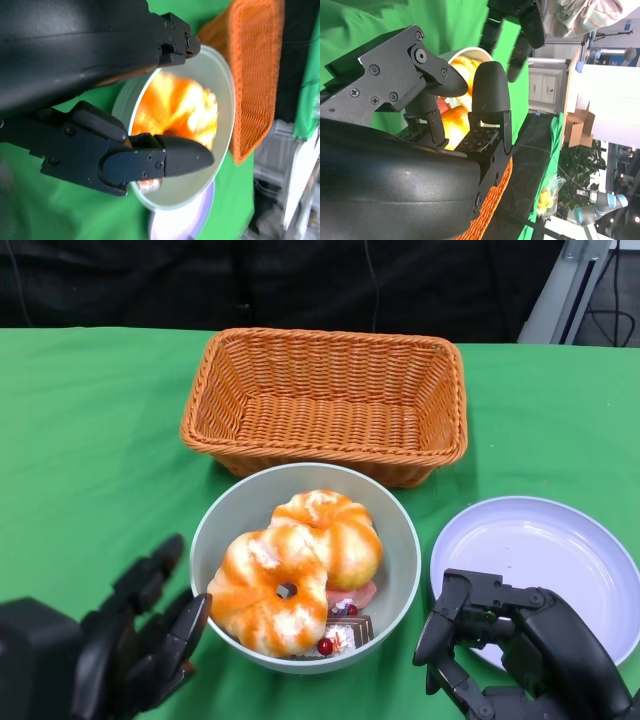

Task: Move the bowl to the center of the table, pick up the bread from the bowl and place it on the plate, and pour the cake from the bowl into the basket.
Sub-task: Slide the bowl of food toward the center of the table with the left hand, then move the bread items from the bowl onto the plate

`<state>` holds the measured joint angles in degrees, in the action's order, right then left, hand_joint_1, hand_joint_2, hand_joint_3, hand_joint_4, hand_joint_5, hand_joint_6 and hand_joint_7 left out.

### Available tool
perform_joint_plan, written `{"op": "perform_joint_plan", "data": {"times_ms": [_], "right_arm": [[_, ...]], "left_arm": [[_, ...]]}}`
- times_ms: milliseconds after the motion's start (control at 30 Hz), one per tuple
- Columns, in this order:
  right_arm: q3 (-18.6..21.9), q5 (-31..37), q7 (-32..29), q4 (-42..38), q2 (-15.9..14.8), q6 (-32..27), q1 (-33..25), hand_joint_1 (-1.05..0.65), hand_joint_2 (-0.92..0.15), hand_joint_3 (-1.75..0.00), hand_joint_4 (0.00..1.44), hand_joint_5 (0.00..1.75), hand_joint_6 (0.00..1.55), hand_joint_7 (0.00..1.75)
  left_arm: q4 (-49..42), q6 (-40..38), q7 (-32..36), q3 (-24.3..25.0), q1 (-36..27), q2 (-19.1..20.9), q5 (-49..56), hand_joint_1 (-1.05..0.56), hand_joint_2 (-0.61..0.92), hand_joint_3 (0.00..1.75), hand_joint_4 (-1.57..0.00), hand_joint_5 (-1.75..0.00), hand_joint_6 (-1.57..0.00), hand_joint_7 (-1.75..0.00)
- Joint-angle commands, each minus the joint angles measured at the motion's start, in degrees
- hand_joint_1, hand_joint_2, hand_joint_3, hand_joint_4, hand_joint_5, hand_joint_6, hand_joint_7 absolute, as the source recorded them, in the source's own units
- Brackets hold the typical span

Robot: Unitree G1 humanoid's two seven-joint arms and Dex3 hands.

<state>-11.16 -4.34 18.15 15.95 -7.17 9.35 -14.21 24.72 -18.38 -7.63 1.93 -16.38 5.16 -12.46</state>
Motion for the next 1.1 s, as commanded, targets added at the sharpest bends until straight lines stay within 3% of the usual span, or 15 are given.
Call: {"op": "perform_joint_plan", "data": {"times_ms": [33,167,400,533,633,667,833,967,1033,1100], "right_arm": [[0.5,-0.4,-0.2,-0.3,-0.2,0.4,0.1,-0.06,-0.55,-1.12,0.76,1.57,0.78,1.3],[0.5,-0.3,-0.1,-0.7,-0.2,1.1,0.2,-0.06,-0.54,-1.12,0.76,1.57,0.78,1.3],[0.9,-0.6,-0.2,0.0,-0.5,0.1,-0.4,-0.06,-0.55,-1.12,0.75,1.58,0.78,1.3],[1.2,-1.0,0.2,-0.2,-0.6,0.7,-0.5,-0.06,-0.55,-1.12,0.75,1.58,0.78,1.3],[1.7,-1.4,0.7,0.0,-1.0,0.6,-0.9,-0.06,-0.54,-1.11,0.74,1.57,0.77,1.3],[1.9,-1.4,0.9,0.0,-1.1,0.7,-1.0,-0.07,-0.55,-1.1,0.74,1.56,0.77,1.29],[2.9,-2.0,1.6,0.3,-1.4,0.8,-1.5,-0.07,-0.58,-1.05,0.74,1.53,0.78,1.26],[3.8,-2.9,1.7,1.0,-1.7,0.2,-1.8,-0.06,-0.6,-1.0,0.74,1.47,0.78,1.2],[4.3,-3.2,1.8,1.7,-1.8,0.0,-1.8,-0.04,-0.6,-1.0,0.74,1.46,0.79,1.18],[4.8,-3.4,2.1,3.1,-2.3,-0.6,-1.7,-0.04,-0.6,-0.99,0.72,1.42,0.77,1.13]], "left_arm": [[-1.9,8.8,1.4,0.7,0.0,0.2,4.2,-0.67,0.92,0.4,-0.16,-0.07,-0.11,-0.03],[-5.6,14.5,-0.3,3.6,2.5,1.1,3.2,-0.66,0.92,0.28,-0.32,-0.1,-0.31,-0.07],[-12.2,20.4,-2.8,8.6,6.9,2.4,-0.3,-0.64,0.92,0.15,-0.38,-0.09,-0.38,-0.05],[-15.8,24.0,-5.6,10.5,9.0,4.0,-1.4,-0.47,0.92,0.09,-0.5,-0.12,-0.54,-0.07],[-19.0,28.6,-8.3,11.1,10.4,5.6,-1.2,-0.32,0.92,0.09,-0.7,-0.18,-0.76,-0.1],[-19.8,29.6,-9.3,11.2,10.7,6.0,-1.6,-0.26,0.92,0.1,-0.8,-0.22,-0.84,-0.12],[-23.5,32.7,-14.5,11.6,12.2,7.7,-4.4,-0.09,0.92,0.19,-1.03,-0.35,-1.08,-0.17],[-24.2,32.7,-16.5,11.9,12.5,7.8,-6.6,-0.08,0.92,0.29,-0.95,-0.83,-1.24,-0.16],[-24.8,33.3,-17.2,12.0,12.5,7.9,-7.0,-0.1,0.92,0.3,-0.93,-0.95,-1.26,-0.18],[-25.4,33.8,-17.8,12.2,12.4,8.1,-7.1,-0.11,0.92,0.31,-0.86,-1.16,-1.16,-0.41]]}}
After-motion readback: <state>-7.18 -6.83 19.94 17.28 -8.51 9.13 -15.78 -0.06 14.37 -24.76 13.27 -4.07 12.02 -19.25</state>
